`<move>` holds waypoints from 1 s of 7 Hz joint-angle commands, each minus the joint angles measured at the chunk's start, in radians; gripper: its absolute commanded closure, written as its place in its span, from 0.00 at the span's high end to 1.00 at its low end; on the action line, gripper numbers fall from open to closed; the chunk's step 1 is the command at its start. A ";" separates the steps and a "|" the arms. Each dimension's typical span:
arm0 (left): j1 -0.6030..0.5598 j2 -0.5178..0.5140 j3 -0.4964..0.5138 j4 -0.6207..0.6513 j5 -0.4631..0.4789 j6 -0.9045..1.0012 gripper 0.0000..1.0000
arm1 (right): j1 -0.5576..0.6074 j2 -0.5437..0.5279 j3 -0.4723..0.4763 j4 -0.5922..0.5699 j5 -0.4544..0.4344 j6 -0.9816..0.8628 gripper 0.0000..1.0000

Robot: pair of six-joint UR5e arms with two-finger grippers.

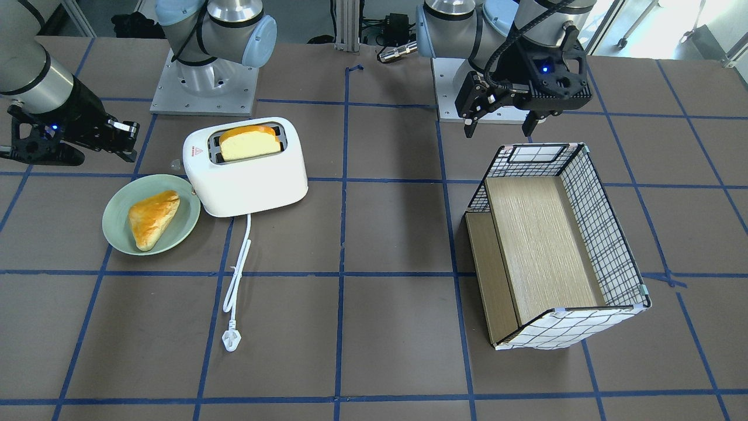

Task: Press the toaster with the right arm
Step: 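Move the right gripper down toward the lever on the toaster's side, then press the toaster lever down with the right gripper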

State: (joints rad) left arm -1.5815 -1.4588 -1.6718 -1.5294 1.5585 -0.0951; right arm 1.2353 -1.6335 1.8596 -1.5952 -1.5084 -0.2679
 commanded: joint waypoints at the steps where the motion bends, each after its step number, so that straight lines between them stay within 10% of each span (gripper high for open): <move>1: 0.000 0.000 0.001 0.000 0.000 0.000 1.00 | -0.010 0.038 0.036 0.007 0.060 -0.007 0.00; 7: 0.000 0.000 0.001 0.000 0.000 0.000 1.00 | -0.017 0.057 0.105 0.014 0.060 -0.039 0.00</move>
State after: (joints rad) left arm -1.5815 -1.4588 -1.6713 -1.5294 1.5585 -0.0951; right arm 1.2190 -1.5778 1.9629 -1.5875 -1.4479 -0.3071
